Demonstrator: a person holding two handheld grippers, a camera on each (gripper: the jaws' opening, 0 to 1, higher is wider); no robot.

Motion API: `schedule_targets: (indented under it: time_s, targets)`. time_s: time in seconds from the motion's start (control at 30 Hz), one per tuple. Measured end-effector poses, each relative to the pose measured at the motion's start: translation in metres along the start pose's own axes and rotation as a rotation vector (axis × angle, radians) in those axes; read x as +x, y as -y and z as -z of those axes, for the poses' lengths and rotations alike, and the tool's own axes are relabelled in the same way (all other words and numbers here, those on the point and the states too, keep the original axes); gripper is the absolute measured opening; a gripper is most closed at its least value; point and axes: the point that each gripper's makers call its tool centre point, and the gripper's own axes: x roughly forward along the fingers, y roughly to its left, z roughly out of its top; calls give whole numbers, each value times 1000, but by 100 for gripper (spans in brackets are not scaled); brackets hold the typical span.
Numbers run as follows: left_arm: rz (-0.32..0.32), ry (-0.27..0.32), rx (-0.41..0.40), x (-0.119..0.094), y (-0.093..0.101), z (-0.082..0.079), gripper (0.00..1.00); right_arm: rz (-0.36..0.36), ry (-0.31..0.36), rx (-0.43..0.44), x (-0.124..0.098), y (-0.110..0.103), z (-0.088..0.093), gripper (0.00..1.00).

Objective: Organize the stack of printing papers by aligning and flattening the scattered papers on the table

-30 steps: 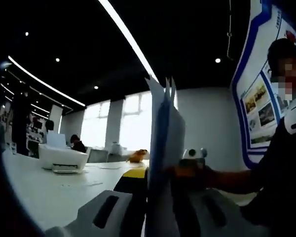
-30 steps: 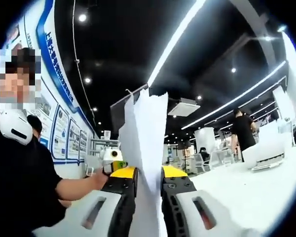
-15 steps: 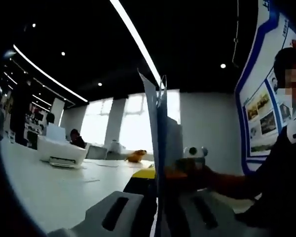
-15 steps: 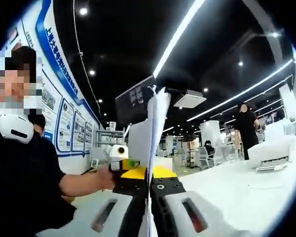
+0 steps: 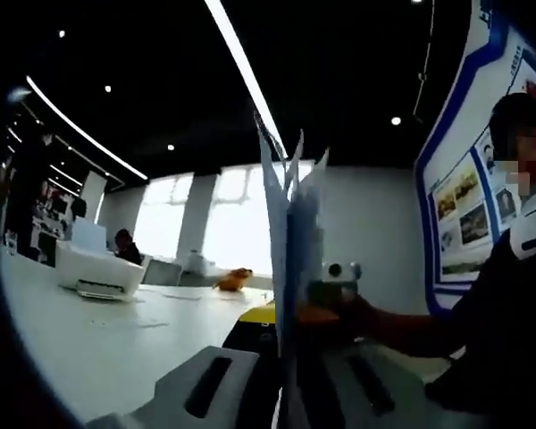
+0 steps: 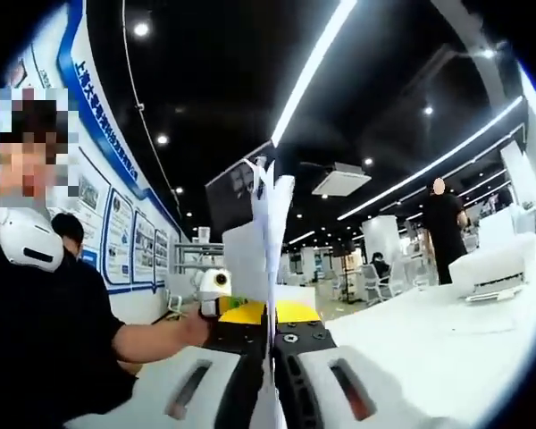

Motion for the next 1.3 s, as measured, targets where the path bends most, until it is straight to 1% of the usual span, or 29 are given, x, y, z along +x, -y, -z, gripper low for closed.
schedule_targets:
  time_s: [0.07,0.17,0.2,0.23,0.27,0.3,0.37,0.4,0.43,0.47,0.5,0.57,0.63,0.7,0.73,0.77,0.8,0.83,0.9,0.93,0.97,1.0,1.07,1.13,1.23,1.27,1.3]
  targets:
    - [30,23,-44,0,4,-11,6,-21,21,-9,3,-5,-9,0]
    - [22,12,-25,0,4,-13,7,-35,14,-21,5,-8,-10,0]
    - [6,9,-40,0,1,-12,15,-26,2,2,4,-6,-7,1]
    - [-9,5,-55,0,-2,-10,24,-17,-9,26,4,-3,-5,9]
    - [-3,-3,-78,0,-2,-8,26,-6,-8,26,4,-1,-5,17]
    - [5,-7,-73,0,-1,-5,24,2,-13,25,2,-1,-2,19]
    - [4,-10,-63,1,0,-2,23,1,-16,28,1,-1,0,16]
    - [11,-15,-61,2,2,0,21,-2,-15,28,1,-1,0,13]
    - [16,-17,-60,3,3,1,18,-5,-16,26,2,-3,1,7]
    - [28,-16,-53,3,5,-1,7,-12,-12,18,3,-4,-1,0]
    - [41,-15,-46,4,7,-2,6,-19,-8,10,3,-5,-3,0]
    - [66,-13,-33,5,11,-5,6,-33,-1,-5,5,-8,-7,0]
    - [66,-7,-34,5,11,-9,6,-45,3,-11,7,-11,-11,0]
    - [56,-18,-16,5,9,-8,6,-46,-11,-31,7,-11,-10,0]
    - [53,-24,-10,5,9,-6,7,-39,-20,-26,7,-9,-8,0]
    - [35,-29,-11,5,6,-3,11,-27,-29,-9,6,-6,-5,1]
    - [25,-30,-21,5,4,-1,17,-15,-30,13,6,-3,-3,11]
    - [39,-39,-42,5,5,2,17,-15,-35,18,5,-1,-2,13]
    - [46,-41,-35,8,8,5,17,-14,-39,11,3,1,0,9]
    - [59,-54,-23,9,10,8,14,-17,-37,11,3,0,-1,8]
    - [78,-67,1,10,14,10,9,-38,-34,-8,3,-3,-1,0]
    - [80,-62,8,11,16,9,6,-52,-36,-16,3,-6,-1,0]
    - [81,-65,5,11,16,5,6,-45,-22,-23,3,-7,-7,0]
    - [65,-54,12,11,14,-1,6,-53,-15,-31,5,-9,-11,0]
    - [63,-55,15,10,13,-3,6,-59,-16,-37,6,-9,-12,0]
    - [57,-64,18,10,11,0,7,-45,-30,-15,6,-6,-10,0]
    - [44,-70,21,9,9,1,12,-26,-44,8,7,-6,-5,10]
